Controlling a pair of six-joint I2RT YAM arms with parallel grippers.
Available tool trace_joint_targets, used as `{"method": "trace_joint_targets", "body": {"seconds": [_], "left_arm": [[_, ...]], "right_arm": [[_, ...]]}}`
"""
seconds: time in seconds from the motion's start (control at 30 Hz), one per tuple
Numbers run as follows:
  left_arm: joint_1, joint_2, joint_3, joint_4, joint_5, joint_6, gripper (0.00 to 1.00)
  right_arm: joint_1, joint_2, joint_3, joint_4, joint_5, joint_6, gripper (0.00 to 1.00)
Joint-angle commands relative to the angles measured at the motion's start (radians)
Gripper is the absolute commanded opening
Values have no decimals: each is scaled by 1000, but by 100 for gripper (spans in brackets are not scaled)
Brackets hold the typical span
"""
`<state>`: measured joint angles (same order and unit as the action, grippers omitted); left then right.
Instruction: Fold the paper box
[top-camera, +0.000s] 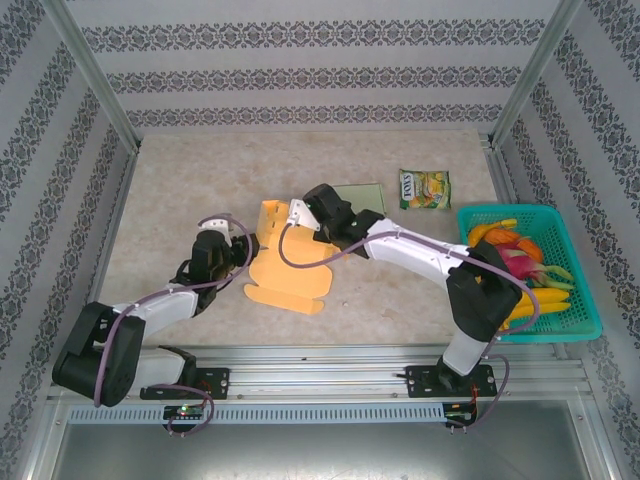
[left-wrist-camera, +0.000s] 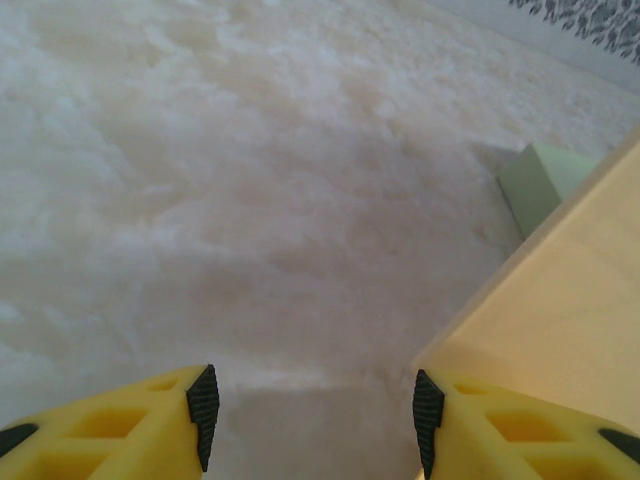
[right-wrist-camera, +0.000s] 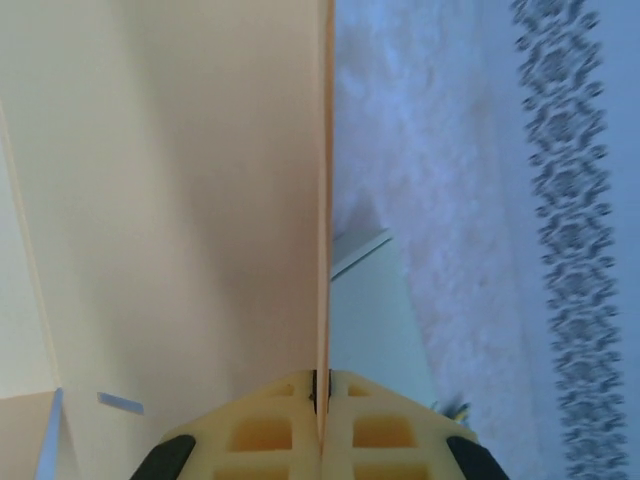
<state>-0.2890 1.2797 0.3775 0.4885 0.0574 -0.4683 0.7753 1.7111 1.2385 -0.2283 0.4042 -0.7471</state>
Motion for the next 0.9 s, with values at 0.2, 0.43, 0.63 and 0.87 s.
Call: {"method": "trace_joint_targets", "body": {"seconds": [0.2,0.43,0.63,0.87], "left_arm": [[-30,31,-88,177,47,49,56],[-49,108,-92,236,45,76,56],[-78,153,-116,329,103,108,56],[-117,133,-146,386,104,146,55]], "right_arm": [[59,-31,-306,613,162,-323,0],[108,49,-444,927,239,-436,0],[141,99,-495,1089,285,-510,0],[178,169,-530,1304,312,-624,0]]}}
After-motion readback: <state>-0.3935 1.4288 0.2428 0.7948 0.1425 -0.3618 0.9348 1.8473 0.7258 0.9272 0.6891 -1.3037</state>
